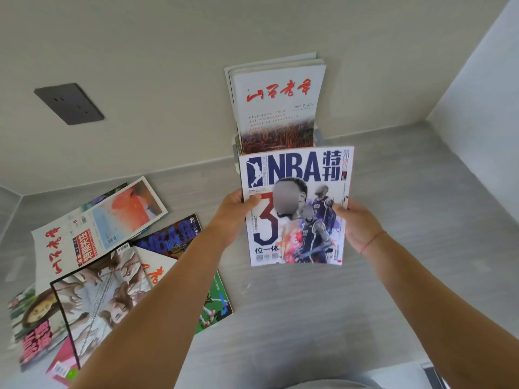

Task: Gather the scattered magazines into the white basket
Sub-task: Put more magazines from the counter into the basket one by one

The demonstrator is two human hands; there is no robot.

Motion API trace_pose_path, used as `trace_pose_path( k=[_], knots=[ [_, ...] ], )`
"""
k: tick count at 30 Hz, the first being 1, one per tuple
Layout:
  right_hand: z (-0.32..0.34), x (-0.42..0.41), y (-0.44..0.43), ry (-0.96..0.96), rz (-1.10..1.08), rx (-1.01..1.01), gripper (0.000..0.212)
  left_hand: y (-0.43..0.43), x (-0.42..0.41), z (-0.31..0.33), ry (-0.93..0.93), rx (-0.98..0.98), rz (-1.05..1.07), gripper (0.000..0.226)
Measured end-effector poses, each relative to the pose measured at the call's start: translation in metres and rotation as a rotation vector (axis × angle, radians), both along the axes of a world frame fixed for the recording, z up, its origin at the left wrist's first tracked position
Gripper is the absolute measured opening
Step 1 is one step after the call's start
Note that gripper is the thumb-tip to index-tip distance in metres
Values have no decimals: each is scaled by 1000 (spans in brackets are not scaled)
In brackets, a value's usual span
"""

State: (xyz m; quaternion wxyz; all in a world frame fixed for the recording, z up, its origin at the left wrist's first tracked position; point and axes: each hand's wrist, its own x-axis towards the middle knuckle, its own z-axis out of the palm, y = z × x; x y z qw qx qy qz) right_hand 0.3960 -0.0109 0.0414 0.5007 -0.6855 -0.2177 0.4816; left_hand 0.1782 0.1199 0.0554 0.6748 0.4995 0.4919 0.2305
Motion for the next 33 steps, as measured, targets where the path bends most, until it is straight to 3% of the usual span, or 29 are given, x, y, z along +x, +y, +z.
trace_pose_path(
  k=[5, 11, 21, 28, 33],
  knots=[
    [7, 11, 27, 27, -59, 60, 28, -4, -3, -28, 157, 58, 72, 20],
    [25, 30, 57, 55, -26, 119, 19, 24, 9, -8, 100, 139, 140, 20],
    [124, 92, 181, -299, -8, 315, 8, 134, 64, 88, 39, 409, 260, 17],
    [90, 98, 216, -404, 17, 226, 20, 158, 75, 54, 220, 374, 348, 18],
    [72, 89, 228, -427, 61, 189, 13, 164, 73, 23, 291, 326, 408, 19]
  ],
)
